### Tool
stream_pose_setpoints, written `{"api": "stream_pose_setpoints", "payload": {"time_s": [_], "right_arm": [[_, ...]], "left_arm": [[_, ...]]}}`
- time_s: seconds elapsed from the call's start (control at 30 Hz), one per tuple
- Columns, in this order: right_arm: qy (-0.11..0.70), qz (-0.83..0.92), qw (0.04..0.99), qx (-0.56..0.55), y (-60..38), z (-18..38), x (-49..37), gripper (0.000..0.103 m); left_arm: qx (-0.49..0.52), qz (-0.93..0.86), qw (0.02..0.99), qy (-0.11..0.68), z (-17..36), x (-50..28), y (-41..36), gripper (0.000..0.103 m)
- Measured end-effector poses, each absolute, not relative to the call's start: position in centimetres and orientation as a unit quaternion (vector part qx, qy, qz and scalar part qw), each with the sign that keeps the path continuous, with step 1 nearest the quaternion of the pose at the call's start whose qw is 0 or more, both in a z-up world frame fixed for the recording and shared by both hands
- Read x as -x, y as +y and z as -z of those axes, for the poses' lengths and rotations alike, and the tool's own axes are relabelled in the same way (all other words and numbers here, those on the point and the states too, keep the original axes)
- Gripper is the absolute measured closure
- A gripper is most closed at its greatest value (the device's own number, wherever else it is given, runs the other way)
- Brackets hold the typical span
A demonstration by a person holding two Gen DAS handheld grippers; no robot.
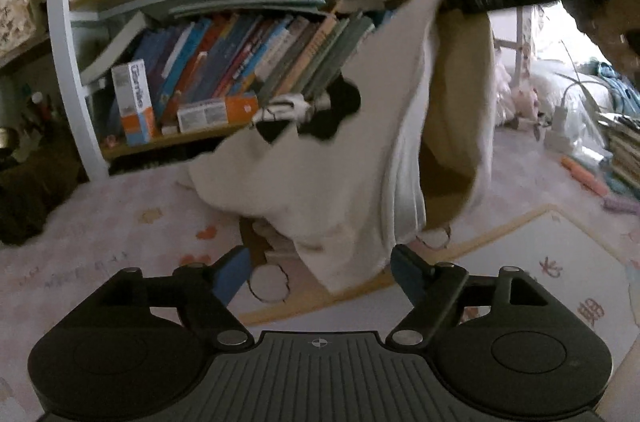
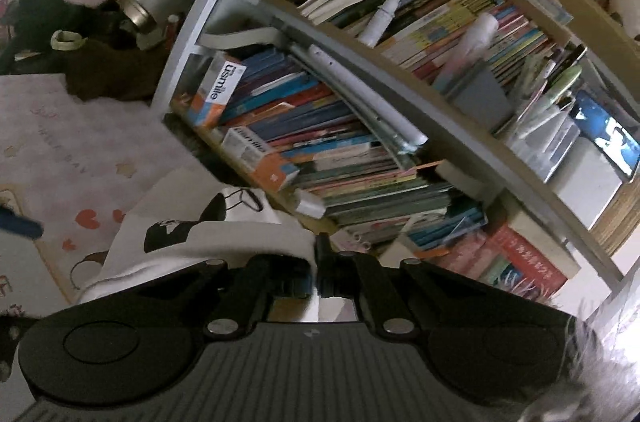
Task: Fold clothes
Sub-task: 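Lift the T-shirt with both grippers and shake it out in the air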
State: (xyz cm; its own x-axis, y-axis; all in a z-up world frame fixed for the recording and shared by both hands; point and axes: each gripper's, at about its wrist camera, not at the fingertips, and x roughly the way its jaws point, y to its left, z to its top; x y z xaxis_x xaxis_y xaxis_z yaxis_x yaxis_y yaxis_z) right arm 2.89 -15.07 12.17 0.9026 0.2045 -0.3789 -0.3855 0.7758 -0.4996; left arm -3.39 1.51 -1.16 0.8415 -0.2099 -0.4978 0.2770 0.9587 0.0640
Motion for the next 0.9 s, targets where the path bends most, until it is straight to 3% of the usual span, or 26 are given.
{"api": "stream_pose_setpoints", "payload": {"time_s": [0.37,0.47,0.6,0.7,0.9], "right_arm": [[0.156,-0.152,0.933,0.287,-16.1,-13.1,-3.4,0.1],[0.172,-0.144,0.934,0.278,-17.2,-12.8,-3.4,0.1],[0.202,-0.145,0.93,0.271,-18.8,-11.6,-2.4,0.101],[0.195,-0.149,0.93,0.275,-19.3,-11.6,-0.5,0.102],[-0.033,-0.096,0.95,0.296,-18.4,-20.6,6.7,0.102]], "left_arm": [[-0.105,0.094,0.959,0.244,3.1,-0.8,-2.2,0.025],[-0.06,0.075,0.963,0.25,2.5,-2.3,-0.6,0.092],[0.034,0.029,0.976,0.215,-1.5,-1.8,4.2,0.094],[0.065,0.017,0.988,0.142,-6.8,0.5,6.5,0.094],[0.031,0.019,0.994,-0.103,-20.4,8.0,7.5,0.094]]}}
